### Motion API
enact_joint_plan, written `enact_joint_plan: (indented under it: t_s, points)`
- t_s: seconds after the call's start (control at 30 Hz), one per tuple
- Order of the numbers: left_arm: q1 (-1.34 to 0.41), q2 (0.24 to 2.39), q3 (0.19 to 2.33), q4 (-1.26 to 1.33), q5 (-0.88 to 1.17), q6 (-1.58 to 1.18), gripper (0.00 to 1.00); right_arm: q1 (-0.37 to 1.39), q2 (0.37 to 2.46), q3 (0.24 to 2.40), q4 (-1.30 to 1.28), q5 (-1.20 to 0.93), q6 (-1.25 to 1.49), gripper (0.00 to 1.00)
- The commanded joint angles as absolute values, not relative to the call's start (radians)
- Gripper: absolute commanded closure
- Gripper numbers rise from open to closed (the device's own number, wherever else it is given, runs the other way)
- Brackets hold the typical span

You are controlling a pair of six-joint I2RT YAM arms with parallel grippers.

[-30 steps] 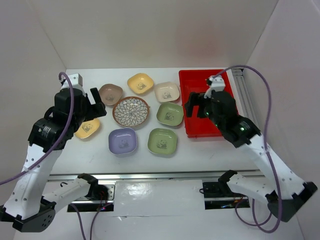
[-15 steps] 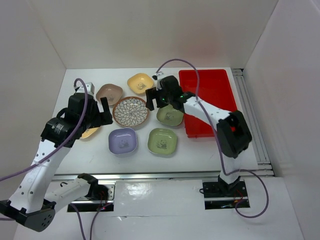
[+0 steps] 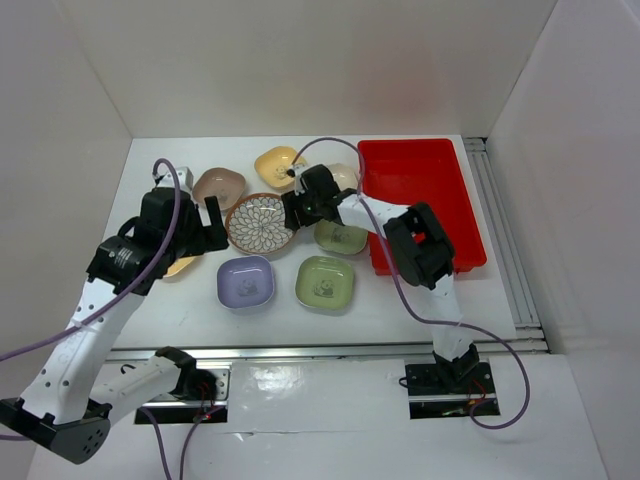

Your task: Place the plates into the plastic bin on the countertop

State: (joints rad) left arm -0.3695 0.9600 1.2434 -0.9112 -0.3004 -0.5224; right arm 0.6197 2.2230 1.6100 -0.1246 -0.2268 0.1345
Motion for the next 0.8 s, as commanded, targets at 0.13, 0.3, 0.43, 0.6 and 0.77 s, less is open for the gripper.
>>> enact_joint_plan:
  t_s: [0.13, 0.3, 0.43, 0.6, 0.77]
  points:
    - [-0.373, 0.950, 1.232, -0.864, -0.290, -0.499, 0.00, 0.627, 2.284, 1.710, -0.101, -0.236, 0.147, 0.49]
    - [-0.373, 0.940, 1.232, -0.864, -0.290, -0.499, 0.00, 0.627, 2.306, 1.721, -0.101, -0.236, 0.158, 0.59]
    - [-0.373, 0.940, 1.232, -0.864, -0.290, -0.499, 0.00, 0.618, 2.318, 1.732, -0.112, -0.215, 0.192, 0.91]
    - [-0.373, 0.922, 1.223, -0.864, -0.290, -0.499, 0.00, 0.618, 2.278, 1.741, -0.156, -0.143, 0.224, 1.00]
    - [-0.373, 0.922, 1.213, -0.864, -0.290, -0.499, 0.00, 0.618, 2.168, 1.723, -0.132, -0.133, 0.287, 1.00]
